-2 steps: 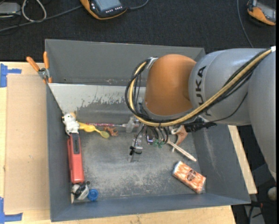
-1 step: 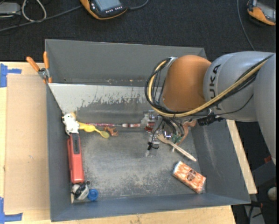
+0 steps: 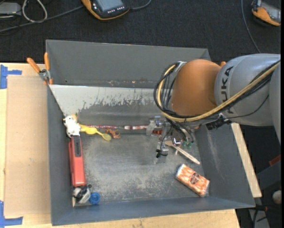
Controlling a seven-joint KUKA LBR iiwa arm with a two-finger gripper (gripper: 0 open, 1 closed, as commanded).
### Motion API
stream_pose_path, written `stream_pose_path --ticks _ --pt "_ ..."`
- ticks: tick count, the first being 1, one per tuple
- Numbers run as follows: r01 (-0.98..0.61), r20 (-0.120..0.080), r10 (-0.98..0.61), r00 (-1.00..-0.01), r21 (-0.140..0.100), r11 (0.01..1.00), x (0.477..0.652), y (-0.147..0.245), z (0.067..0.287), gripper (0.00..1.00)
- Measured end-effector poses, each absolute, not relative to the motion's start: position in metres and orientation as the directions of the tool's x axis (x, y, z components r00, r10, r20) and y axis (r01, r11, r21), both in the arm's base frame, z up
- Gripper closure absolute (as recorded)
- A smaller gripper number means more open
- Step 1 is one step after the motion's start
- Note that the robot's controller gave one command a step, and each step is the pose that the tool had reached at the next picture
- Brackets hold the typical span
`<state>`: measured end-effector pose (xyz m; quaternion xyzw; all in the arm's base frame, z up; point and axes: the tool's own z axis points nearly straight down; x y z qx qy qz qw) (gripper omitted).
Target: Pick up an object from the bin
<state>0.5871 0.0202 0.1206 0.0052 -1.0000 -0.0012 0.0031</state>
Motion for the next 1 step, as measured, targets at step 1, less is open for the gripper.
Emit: stream_pose_path --ticks 1 --pt "0.056 -0.004 0.056 -0.998 -0.001 0.998 0.6032 -0.0519 0.1035 0.00"
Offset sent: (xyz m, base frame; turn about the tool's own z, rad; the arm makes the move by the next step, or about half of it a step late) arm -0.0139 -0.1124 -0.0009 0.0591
